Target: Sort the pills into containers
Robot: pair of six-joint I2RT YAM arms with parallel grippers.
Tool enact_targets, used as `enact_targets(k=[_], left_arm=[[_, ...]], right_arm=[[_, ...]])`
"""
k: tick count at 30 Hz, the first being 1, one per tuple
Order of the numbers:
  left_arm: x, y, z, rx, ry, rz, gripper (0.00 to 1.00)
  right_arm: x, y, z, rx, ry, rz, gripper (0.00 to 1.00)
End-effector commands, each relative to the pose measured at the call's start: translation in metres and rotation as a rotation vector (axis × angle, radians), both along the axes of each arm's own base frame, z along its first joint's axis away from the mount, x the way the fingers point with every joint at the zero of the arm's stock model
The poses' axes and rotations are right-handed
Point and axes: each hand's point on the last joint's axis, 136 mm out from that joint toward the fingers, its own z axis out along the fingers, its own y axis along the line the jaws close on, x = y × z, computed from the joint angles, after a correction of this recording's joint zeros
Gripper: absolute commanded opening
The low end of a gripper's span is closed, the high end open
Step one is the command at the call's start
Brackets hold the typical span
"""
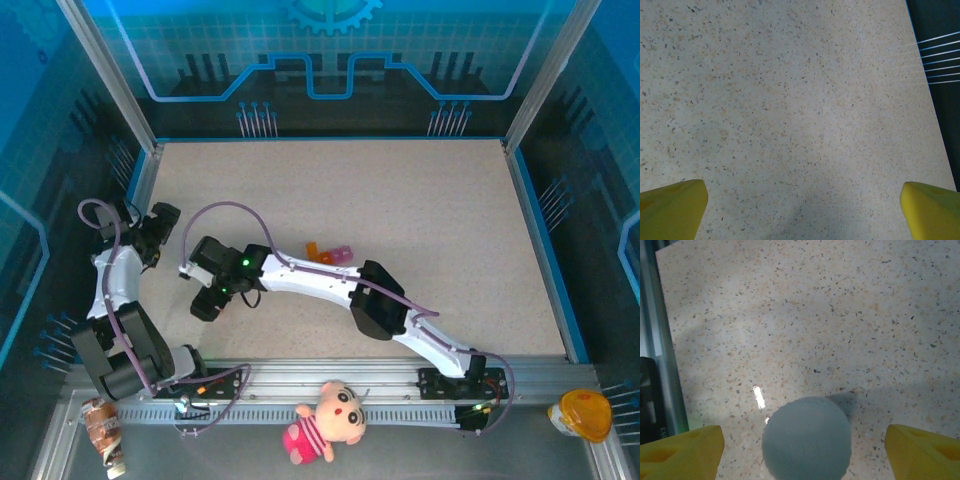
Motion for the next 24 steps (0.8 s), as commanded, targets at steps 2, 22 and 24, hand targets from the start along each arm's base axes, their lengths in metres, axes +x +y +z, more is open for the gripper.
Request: enact_targets(k=[2,22,24], left_arm=[[0.004,0.001,0.008,-0.021,-0.033,0.005,0.99],[0.011,-0.018,0.024,-0.073,-0.136,-0.053,0.99],[0.015,-0.025,0.033,-0.068,-0.163,-0.08,0.99]], right_arm=[[-0.002,0.005,-0.011,-0.026,-0.009,0.013,0.83],[0.002,-0.02,0.034,0.013,-0.028,-0.005,0.26],[0.01,-0.032,0.057,0.039,-0.044,-0.028,0.25]])
